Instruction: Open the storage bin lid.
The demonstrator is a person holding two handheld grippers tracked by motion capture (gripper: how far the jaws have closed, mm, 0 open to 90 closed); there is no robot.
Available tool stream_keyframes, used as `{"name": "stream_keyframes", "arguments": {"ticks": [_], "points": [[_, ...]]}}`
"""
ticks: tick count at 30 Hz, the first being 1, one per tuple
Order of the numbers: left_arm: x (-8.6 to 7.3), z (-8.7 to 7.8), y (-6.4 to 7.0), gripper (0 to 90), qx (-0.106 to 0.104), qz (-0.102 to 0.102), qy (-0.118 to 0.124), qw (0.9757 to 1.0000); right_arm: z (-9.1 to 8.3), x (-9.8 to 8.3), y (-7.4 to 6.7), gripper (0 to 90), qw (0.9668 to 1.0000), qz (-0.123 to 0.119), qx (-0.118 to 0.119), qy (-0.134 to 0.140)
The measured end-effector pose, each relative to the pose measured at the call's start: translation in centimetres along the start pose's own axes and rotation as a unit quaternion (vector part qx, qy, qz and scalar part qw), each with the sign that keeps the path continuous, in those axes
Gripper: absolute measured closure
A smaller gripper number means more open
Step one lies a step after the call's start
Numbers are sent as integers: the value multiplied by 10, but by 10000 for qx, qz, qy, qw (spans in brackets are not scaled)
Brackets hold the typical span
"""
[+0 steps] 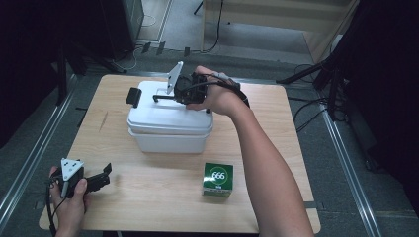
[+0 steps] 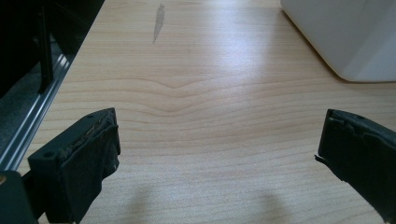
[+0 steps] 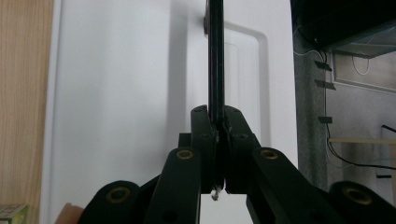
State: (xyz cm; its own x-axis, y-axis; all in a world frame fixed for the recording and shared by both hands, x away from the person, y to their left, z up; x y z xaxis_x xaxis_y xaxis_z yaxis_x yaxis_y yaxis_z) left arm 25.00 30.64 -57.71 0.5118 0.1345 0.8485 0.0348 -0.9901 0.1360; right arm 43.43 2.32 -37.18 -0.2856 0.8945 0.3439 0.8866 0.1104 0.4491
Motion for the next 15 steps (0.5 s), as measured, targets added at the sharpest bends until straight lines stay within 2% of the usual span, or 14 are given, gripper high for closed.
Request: {"name": "stream_keyframes", "arguments": {"ticks": [2,3,9,12,13,15], "points": [[0,0,0,0,1,-4,4,10000,-3,-1,0,857,10000,80,-9,-26],[0,0,0,0,3,1,-2,10000,-5,-1,1,857,10000,14,-34,12],[0,1,0,0,6,14,-15,10000,-19,-5,3,857,9999,9,-81,94],[0,1,1,0,2,6,-11,10000,-24,-10,2,857,9999,15,-118,28],[0,1,1,0,-3,11,-19,10000,-29,-15,1,857,9998,126,-172,-48],[0,1,1,0,1,8,-20,10000,-32,-19,1,857,9998,109,-173,-24]]}}
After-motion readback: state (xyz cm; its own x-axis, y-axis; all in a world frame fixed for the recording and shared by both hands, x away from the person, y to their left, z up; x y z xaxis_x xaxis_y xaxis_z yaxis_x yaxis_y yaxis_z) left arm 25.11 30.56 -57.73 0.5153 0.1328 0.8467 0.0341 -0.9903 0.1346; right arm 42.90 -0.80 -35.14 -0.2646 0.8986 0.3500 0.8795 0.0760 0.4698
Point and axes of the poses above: each handheld gripper's, and its own axes: z roughly forward along the jaws, x roughly out of its top, y roughly to its right, the point moved 5 cm from there along z, roughly forward along the jaws, and after that the axes turned 6 degrees about -z, right-handed, at the moved point
